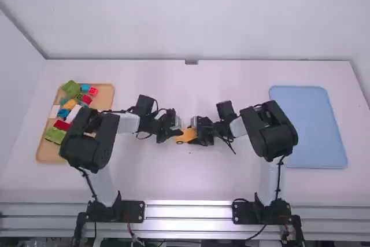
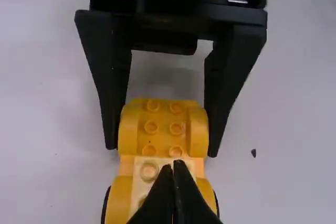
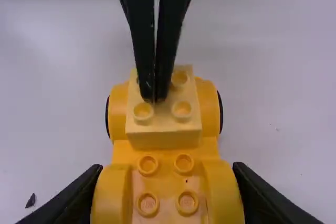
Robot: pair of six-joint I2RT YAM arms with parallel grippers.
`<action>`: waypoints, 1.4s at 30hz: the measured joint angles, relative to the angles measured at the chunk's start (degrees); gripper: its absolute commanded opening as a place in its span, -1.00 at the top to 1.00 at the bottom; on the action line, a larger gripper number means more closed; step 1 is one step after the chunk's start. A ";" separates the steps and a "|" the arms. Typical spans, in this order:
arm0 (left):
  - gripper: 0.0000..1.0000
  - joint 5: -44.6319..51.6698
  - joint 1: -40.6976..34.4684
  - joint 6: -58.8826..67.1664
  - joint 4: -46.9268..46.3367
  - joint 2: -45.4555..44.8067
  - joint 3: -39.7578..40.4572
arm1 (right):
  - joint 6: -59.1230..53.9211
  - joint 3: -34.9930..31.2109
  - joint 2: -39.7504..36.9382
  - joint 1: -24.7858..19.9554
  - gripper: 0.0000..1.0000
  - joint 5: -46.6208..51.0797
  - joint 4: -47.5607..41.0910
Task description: Assemble lego blocks to make yellow taxi
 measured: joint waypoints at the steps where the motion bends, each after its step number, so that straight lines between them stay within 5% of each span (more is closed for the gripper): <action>1: 0.97 0.04 -0.02 -0.31 0.17 0.11 0.00 | -0.02 0.00 0.00 -0.02 -0.09 0.00 0.02; 20: 0.96 -2.32 -0.04 -5.77 -1.95 0.55 1.84 | 0.46 0.22 0.00 -0.17 -0.12 0.61 0.22; 30: 0.95 -6.05 -0.39 -5.70 -10.82 -1.03 8.74 | 1.29 0.76 0.00 -0.17 -0.14 0.98 0.11; 33: 0.49 -6.99 -0.26 -5.66 -13.25 -5.22 12.46 | 1.20 0.76 0.00 -0.17 -0.15 0.85 0.04; 34: -0.72 -7.21 -0.07 -5.81 -14.19 -7.63 13.99 | 1.25 0.74 0.00 -0.17 -0.16 0.83 0.04; 35: -0.98 -7.34 0.15 -5.77 -14.75 -9.29 14.95 | 1.36 0.74 0.00 -0.17 -0.17 0.83 0.07; 42: -0.98 -10.56 3.39 -5.95 -22.58 -18.43 16.92 | 1.29 2.01 0.00 -0.17 -0.41 2.51 -2.51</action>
